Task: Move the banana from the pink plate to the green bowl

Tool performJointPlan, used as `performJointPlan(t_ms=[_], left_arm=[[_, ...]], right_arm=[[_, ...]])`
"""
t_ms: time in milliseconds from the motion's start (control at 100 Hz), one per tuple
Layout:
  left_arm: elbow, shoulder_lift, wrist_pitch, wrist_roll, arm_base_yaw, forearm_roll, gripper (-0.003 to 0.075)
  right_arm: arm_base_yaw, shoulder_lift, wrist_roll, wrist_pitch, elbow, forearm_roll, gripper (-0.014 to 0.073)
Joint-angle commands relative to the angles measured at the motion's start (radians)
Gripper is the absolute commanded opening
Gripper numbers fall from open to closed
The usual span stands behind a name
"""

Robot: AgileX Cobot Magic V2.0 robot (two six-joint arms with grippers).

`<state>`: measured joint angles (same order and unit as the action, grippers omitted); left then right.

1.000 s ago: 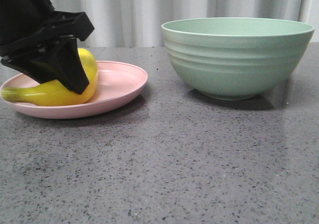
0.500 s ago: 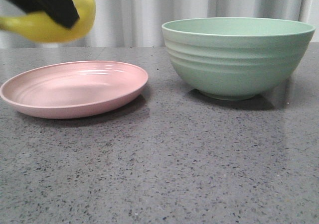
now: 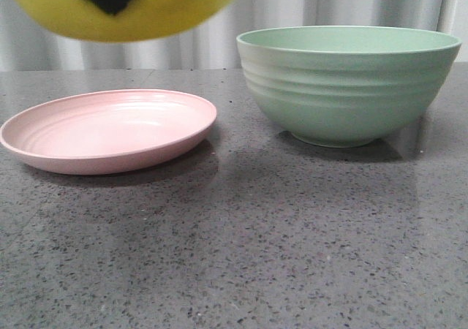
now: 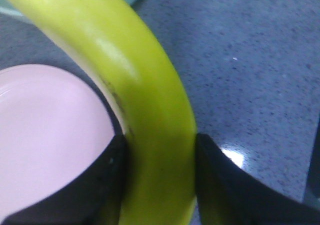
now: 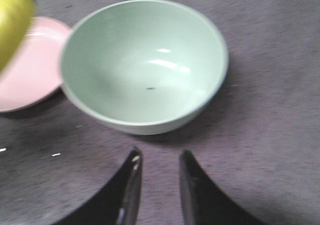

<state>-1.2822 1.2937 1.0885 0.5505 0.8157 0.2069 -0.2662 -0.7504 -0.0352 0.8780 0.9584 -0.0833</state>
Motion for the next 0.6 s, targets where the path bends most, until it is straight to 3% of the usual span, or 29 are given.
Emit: performJointPlan(t_ms=[0, 240, 370, 590], left_arm=[[-0.035, -0.024, -0.005, 0.051, 0.049, 0.036, -0.0019], [-0.035, -0.024, 0.022, 0.138, 0.145, 0.071, -0.0019], [-0.035, -0.024, 0.021, 0.138, 0.157, 0.095, -0.0019], [-0.035, -0.024, -0.036, 0.138, 0.157, 0.107, -0.0019]], right_arm=[[-0.038, -0.068, -0.021, 0.003, 0.09, -0.083, 0.0245], [-0.095, -0.239, -0.046, 0.086, 0.195, -0.25, 0.0402], [-0.095, -0.287, -0.046, 0.061, 0.205, -0.379, 0.0405], [-0.095, -0.302, -0.046, 0.051, 0.205, -0.456, 0.0405]])
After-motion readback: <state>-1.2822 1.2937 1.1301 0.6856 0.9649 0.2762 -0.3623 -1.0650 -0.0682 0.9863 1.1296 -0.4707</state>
